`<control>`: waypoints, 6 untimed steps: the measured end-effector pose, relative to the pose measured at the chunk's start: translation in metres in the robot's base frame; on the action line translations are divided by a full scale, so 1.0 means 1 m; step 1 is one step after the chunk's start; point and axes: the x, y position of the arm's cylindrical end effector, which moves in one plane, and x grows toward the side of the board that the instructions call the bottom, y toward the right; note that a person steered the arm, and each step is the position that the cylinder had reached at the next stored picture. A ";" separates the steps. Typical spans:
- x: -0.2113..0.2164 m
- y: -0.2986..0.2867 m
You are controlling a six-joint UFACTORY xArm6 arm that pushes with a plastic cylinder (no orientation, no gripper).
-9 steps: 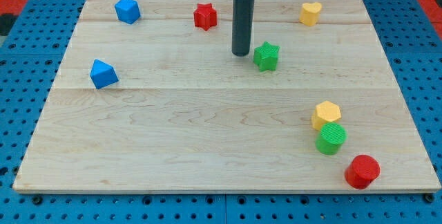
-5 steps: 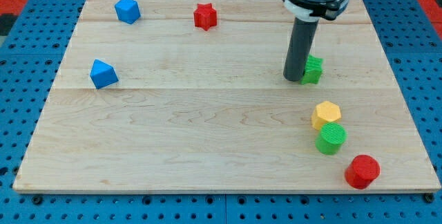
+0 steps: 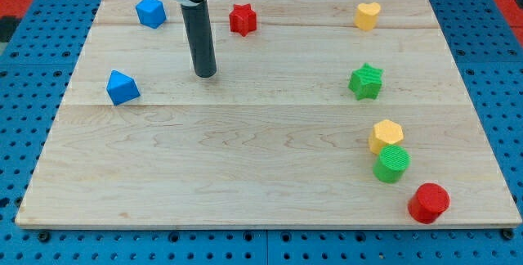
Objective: Move the arm away from the green star
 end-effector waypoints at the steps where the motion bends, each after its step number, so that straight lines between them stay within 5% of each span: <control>1: 0.001 0.000; 3: 0.100 0.007; 6: 0.103 0.288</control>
